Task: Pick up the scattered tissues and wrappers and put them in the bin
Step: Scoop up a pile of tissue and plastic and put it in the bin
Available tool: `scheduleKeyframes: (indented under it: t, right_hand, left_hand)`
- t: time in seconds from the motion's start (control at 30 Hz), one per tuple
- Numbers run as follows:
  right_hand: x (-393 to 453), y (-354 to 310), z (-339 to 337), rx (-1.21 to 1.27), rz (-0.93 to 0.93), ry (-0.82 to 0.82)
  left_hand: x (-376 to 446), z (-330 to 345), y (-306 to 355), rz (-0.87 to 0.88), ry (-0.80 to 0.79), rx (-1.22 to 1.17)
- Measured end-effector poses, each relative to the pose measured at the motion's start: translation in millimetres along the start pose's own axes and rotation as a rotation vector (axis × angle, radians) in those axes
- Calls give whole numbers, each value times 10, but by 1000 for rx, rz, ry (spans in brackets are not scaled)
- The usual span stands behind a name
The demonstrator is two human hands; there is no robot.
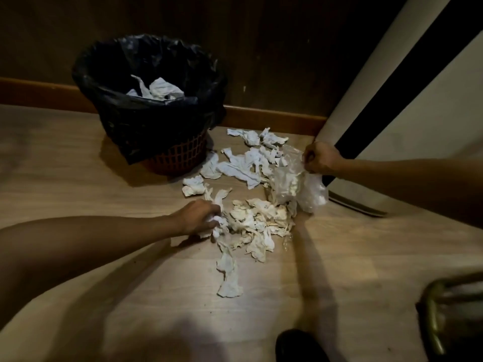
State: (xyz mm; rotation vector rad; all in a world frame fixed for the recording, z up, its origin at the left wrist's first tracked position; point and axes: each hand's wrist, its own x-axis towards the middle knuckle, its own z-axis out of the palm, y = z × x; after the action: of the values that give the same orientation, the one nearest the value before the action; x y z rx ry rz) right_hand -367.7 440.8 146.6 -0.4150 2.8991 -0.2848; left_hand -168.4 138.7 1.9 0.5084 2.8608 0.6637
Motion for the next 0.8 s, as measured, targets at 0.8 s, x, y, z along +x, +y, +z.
scheduleKeyframes:
  t: [0.8]
  right_hand:
    - [476,9,1202,-521,-568,-614]
  left_hand:
    - [55,-668,231,-255,-52,124]
